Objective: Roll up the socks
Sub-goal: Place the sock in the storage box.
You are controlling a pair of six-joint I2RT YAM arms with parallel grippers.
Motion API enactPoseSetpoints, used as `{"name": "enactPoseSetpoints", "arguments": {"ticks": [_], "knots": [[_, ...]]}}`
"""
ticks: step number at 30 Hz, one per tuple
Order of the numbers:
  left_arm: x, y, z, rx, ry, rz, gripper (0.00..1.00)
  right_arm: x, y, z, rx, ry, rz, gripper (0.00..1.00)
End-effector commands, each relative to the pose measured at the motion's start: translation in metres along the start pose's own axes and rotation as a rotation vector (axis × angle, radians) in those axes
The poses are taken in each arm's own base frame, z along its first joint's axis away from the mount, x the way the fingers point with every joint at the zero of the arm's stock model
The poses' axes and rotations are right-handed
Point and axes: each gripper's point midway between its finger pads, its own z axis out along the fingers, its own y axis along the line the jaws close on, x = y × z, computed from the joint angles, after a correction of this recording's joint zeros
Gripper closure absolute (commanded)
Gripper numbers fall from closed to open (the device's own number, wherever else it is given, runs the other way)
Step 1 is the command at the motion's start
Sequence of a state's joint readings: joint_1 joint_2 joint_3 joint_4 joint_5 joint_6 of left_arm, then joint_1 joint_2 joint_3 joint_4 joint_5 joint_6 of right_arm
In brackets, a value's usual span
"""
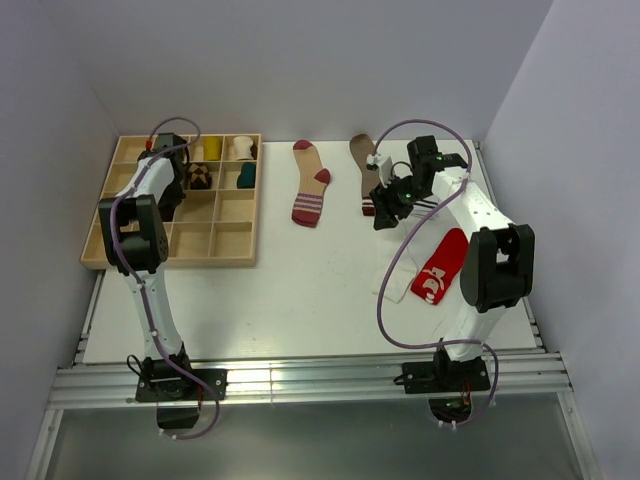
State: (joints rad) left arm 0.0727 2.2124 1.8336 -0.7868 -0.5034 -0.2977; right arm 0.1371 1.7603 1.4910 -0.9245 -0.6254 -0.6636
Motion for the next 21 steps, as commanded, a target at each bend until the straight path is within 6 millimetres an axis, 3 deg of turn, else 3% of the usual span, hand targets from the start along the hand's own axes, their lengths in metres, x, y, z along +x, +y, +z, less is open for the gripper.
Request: {"name": "enactPoseSetpoints", "arguments": {"ticks": [1,7,11,14,21], "knots": [[0.012,-0.022,0.008,0.093,0.060,0.051,1.00,0.001,-0.004,0.001,0.006,-0.005,-0.007,0.40],[0.022,-0.044,0.018,0.192,0.102,0.054,1.00,0.004,-0.003,0.001,0.006,0.003,0.003,0.40],[0.022,-0.042,0.022,0.216,0.115,0.000,1.00,0.006,-0.003,0.000,0.014,0.004,0.004,0.40],[0.022,-0.045,0.024,0.258,0.127,-0.056,0.91,0.008,-0.003,0.001,0.022,0.009,0.008,0.40],[0.026,-0.051,0.032,0.441,0.186,-0.193,0.81,0.014,-0.004,0.002,0.040,0.019,0.019,0.40]]}}
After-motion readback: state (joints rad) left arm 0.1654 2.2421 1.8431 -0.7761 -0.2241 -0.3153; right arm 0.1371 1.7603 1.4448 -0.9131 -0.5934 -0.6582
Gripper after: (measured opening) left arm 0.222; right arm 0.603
